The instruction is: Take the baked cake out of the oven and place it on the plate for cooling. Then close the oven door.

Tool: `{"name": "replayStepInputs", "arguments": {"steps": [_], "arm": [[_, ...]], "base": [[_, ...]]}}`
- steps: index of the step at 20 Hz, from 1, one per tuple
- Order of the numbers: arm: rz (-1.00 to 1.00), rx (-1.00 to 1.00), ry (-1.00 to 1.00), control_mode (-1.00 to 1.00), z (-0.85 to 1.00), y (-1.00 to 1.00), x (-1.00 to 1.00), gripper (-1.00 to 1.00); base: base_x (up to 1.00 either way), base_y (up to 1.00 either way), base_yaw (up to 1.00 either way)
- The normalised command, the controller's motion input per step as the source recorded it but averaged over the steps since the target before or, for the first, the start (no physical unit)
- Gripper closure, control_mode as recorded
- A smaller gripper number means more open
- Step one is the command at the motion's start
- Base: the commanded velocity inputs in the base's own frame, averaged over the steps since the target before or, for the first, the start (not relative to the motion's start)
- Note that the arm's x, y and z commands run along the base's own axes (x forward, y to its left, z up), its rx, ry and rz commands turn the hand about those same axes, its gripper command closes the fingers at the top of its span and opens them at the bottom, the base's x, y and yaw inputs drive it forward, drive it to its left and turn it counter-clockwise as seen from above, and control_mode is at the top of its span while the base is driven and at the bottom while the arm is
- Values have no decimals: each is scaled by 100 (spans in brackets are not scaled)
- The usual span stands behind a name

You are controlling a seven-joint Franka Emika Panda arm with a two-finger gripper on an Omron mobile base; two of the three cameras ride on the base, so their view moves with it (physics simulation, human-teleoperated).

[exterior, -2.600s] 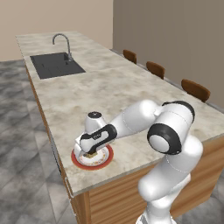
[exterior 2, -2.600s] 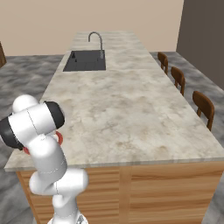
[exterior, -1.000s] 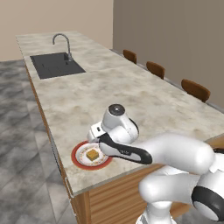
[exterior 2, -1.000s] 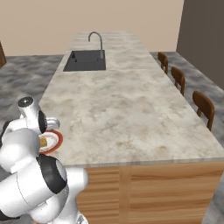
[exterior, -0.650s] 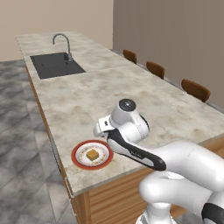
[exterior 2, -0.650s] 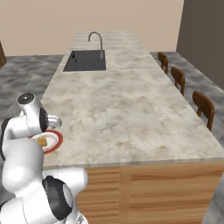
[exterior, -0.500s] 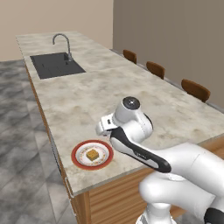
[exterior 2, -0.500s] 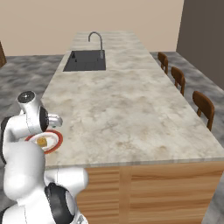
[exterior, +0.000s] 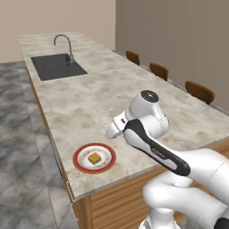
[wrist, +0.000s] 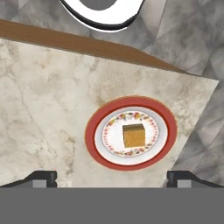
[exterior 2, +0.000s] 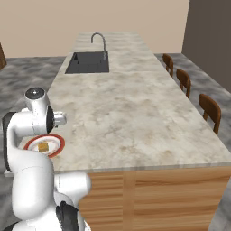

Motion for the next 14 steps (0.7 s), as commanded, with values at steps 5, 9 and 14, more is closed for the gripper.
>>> {"name": "replayStepInputs", "arguments": {"steps": [5, 9, 14], "arm": [[3, -9, 0, -100, 20, 0, -7, -100], [0, 0, 0, -100, 0, 0, 0, -100], [0, 0, 0, -100, 0, 0, 0, -100]], "base": [[0, 0, 0], [0, 0, 0], [0, 0, 0]]}}
